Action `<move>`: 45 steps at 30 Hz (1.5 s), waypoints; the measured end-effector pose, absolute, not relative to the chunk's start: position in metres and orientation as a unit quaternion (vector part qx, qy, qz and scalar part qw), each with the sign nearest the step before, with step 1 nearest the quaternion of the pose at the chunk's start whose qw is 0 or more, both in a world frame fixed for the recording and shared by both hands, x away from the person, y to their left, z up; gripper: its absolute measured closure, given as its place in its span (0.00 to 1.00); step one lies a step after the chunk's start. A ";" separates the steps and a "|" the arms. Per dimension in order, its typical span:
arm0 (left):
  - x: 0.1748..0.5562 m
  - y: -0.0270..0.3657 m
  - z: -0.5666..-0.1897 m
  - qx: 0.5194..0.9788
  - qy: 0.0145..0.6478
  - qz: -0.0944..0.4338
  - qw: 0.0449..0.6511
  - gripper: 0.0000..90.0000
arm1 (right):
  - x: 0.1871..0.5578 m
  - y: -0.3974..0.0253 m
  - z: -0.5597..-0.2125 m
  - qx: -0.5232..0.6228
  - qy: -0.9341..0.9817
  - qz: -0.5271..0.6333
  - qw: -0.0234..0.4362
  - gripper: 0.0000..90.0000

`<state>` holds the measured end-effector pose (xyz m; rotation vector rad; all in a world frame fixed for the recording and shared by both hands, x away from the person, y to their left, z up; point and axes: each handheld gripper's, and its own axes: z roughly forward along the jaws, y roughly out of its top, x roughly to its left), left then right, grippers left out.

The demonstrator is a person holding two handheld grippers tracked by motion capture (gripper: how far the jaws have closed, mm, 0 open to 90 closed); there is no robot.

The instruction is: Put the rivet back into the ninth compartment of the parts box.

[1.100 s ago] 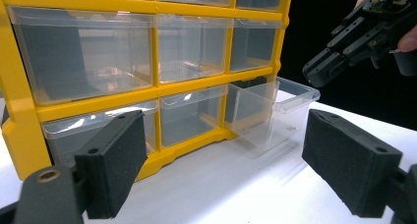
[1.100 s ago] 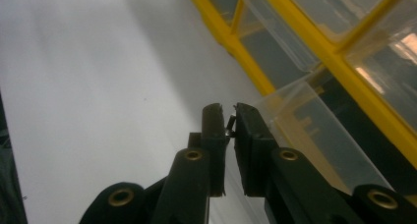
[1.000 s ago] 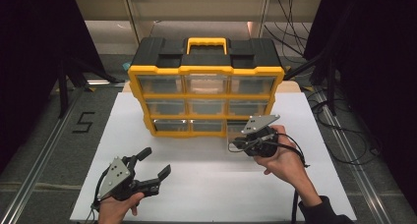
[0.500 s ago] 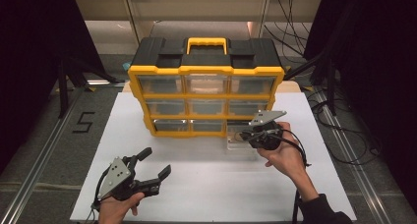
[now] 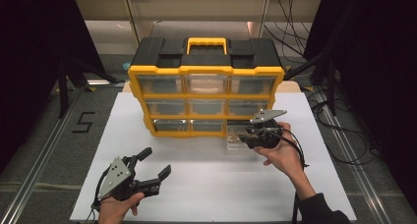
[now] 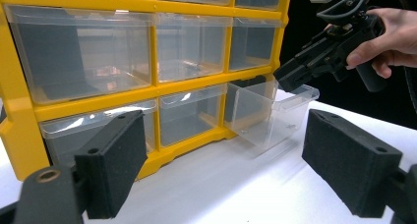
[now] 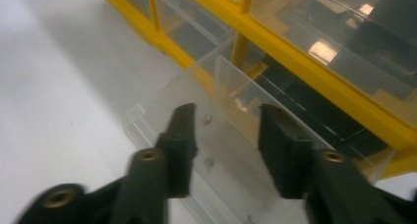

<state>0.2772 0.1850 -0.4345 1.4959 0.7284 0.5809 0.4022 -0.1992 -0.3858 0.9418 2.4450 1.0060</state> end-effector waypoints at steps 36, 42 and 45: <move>0.278 0.184 -0.435 0.661 0.313 0.251 0.635 0.18 | 0.349 -0.195 -0.379 0.310 0.795 0.492 0.171 0.28; 0.278 0.184 -0.435 0.664 0.309 0.251 0.633 0.18 | 0.341 -0.199 -0.383 0.310 0.783 0.512 0.172 0.26; 0.277 0.184 -0.436 0.664 0.312 0.248 0.633 0.18 | 0.336 -0.198 -0.387 0.306 0.779 0.522 0.168 0.26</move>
